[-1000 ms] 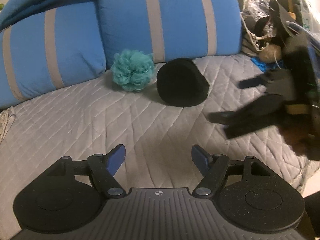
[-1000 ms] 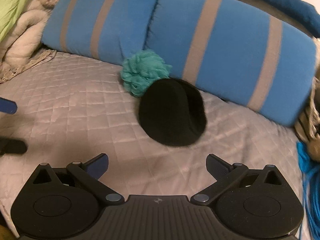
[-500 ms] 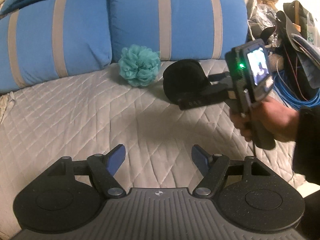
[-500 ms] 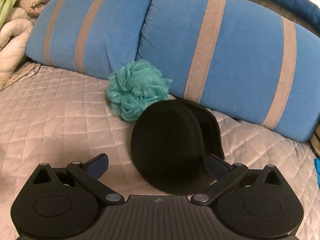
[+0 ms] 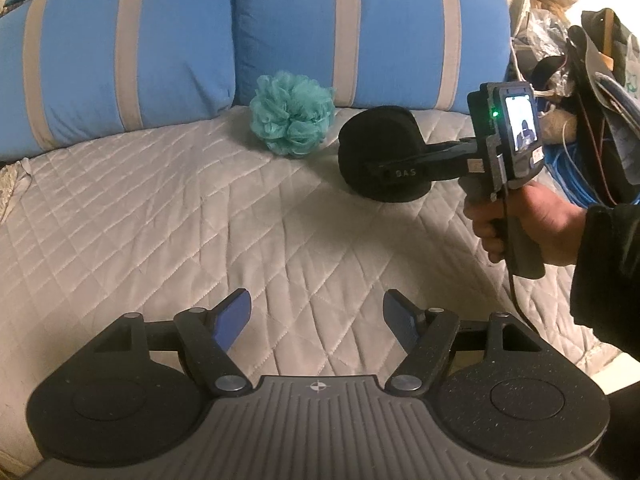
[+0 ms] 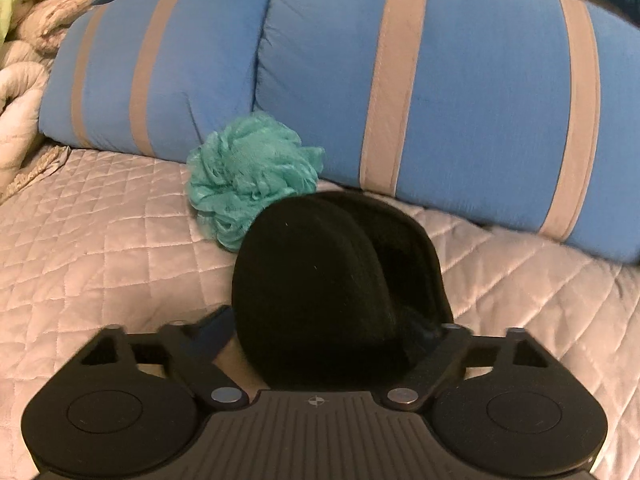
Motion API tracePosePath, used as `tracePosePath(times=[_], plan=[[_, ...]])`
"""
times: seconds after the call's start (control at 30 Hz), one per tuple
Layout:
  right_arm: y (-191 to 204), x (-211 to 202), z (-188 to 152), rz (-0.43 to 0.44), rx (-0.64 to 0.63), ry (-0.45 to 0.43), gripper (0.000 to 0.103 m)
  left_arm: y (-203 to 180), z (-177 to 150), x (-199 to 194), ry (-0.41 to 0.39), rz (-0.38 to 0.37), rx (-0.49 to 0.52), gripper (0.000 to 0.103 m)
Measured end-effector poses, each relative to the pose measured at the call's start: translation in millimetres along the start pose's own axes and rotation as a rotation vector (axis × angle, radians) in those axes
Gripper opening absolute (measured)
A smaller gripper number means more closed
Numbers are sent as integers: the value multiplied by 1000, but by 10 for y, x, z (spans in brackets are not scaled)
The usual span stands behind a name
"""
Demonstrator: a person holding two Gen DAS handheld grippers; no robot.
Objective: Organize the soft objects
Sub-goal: 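Grasp the black pad with the right gripper and lift it, then grasp the teal mesh puff with the left gripper while the right gripper holds the pad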
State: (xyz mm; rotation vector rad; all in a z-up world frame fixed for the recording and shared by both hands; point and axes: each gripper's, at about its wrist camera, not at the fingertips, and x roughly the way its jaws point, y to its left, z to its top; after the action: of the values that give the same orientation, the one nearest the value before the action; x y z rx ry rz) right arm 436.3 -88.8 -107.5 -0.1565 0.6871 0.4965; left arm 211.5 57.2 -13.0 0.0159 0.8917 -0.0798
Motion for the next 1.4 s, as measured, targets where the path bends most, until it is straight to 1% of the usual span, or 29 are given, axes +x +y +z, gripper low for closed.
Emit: tracePosePath(times=[0.03,0.07,0.1,0.17,0.23,0.27,0.37,0.5,0.57,0.6,0.63,0.77,0.83,0.93,1.03,1.1,1.23,1.4], plan=[[0,-7,3,-6,-4,4,64,-6,-2,1,-1,0,1,72],[-1,-18,11,-5,-7,11,57,-12,-1,7,0,-2,3,72],[0,-31,18,1,-7,19,53,-18,1,14,1,-3,5,72],[14,-74,24,16,-13,28,30,-37,2,22,1,-5,10,72],[46,-122,31,36,-22,40,20,-61,9,28,0,-3,19,72],[62,-148,32,38,-29,46,18,-72,12,31,-1,-2,23,72],[109,-268,24,31,-9,73,17,-115,29,41,-4,1,34,72],[181,-315,-46,92,-4,144,19,-161,56,63,-11,1,48,72],[207,-304,-121,116,-37,166,27,-189,76,84,-15,7,60,72],[210,-296,-167,114,-59,174,28,-198,81,89,-19,13,69,72],[205,-291,-203,110,-71,184,28,-208,89,99,-28,22,82,72],[157,-341,-217,79,-60,205,16,-221,133,151,-53,53,113,72],[155,-408,-173,47,-56,202,14,-226,157,191,-64,53,106,72],[133,-492,-126,13,-37,215,14,-238,189,290,-77,61,99,72],[175,-633,-114,-18,-61,223,13,-274,219,389,-99,85,112,72],[207,-731,-109,-22,-71,230,13,-294,256,442,-118,93,113,72],[240,-965,-129,-17,-67,253,13,-300,339,528,-171,83,98,72],[210,-1205,-218,-9,-67,296,13,-359,397,722,-222,106,136,72]])
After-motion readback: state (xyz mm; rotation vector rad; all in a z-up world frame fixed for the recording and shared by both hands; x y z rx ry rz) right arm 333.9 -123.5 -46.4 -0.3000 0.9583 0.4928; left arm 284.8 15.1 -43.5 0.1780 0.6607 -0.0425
